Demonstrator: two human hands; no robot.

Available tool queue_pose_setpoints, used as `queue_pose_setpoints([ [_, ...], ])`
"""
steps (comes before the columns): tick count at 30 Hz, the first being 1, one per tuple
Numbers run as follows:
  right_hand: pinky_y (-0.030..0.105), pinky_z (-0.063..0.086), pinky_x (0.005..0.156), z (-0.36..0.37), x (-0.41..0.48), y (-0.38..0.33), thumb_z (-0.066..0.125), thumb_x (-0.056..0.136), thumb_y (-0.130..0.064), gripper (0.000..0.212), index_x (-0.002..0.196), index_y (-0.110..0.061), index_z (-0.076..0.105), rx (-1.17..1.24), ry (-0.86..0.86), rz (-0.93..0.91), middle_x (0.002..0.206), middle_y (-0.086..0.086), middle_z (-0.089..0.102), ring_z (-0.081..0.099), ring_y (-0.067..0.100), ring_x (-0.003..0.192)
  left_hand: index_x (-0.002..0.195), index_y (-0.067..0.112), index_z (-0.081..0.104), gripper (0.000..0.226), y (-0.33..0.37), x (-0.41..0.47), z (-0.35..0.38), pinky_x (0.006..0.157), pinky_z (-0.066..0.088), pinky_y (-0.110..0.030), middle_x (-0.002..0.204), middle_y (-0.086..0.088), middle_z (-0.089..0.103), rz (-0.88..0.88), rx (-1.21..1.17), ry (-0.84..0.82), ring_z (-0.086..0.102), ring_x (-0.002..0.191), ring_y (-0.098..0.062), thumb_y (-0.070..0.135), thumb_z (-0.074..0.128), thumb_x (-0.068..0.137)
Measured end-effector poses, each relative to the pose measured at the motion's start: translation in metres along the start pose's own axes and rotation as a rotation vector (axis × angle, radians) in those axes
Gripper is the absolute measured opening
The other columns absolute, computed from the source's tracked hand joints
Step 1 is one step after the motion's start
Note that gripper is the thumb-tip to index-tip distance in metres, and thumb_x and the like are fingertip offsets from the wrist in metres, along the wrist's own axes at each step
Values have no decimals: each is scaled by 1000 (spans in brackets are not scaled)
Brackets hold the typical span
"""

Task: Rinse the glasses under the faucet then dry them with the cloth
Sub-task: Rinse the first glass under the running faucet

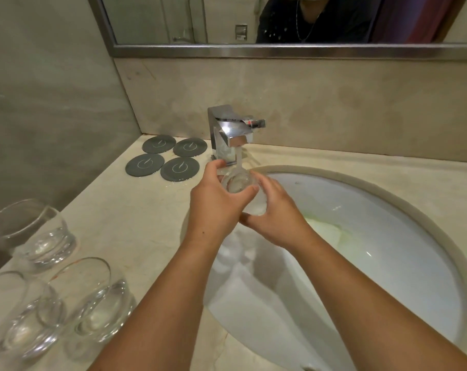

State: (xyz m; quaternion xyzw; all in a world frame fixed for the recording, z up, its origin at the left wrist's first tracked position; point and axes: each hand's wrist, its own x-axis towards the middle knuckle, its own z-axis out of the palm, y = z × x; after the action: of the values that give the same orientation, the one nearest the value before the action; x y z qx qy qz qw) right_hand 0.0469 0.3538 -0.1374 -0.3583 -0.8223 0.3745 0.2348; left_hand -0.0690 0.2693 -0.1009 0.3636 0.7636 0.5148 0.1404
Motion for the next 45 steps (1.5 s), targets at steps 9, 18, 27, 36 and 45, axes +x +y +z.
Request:
queue_pose_setpoints([
  [9,15,44,87,9,8,8,94,75,-40,62,127,-31,61,208,62,100,123,-13,67,60,-1,110,150,31,50,82,-8,9,7,92,56,-23,125,7,72,-39,-127,-57,70,112,-6,49,89,81],
  [18,19,50,89,15,14,7,92,74,-45,62,128,-35,64,309,106,89,116,-15,69,63,3,108,142,37,61,47,-15,16,3,87,54,-24,113,12,71,-9,-108,-49,68,106,-7,40,76,97],
  [27,15,47,85,15,17,8,91,76,-46,56,124,-36,65,323,92,66,111,-13,70,63,-1,103,133,26,75,29,-19,19,5,108,44,-22,133,16,70,236,32,-36,60,127,-5,22,70,104],
  [36,19,49,92,12,16,7,92,75,-41,61,129,-38,64,337,70,32,119,-18,70,62,-4,111,153,27,57,46,-19,20,5,110,42,-21,148,11,61,81,5,-97,56,136,-3,35,61,108],
  [45,26,59,87,-6,21,5,99,69,-31,82,141,-32,61,719,64,72,124,-6,75,74,7,106,137,28,67,33,-20,22,7,85,62,-30,109,-3,82,-198,-516,-112,78,98,-14,41,64,106],
])
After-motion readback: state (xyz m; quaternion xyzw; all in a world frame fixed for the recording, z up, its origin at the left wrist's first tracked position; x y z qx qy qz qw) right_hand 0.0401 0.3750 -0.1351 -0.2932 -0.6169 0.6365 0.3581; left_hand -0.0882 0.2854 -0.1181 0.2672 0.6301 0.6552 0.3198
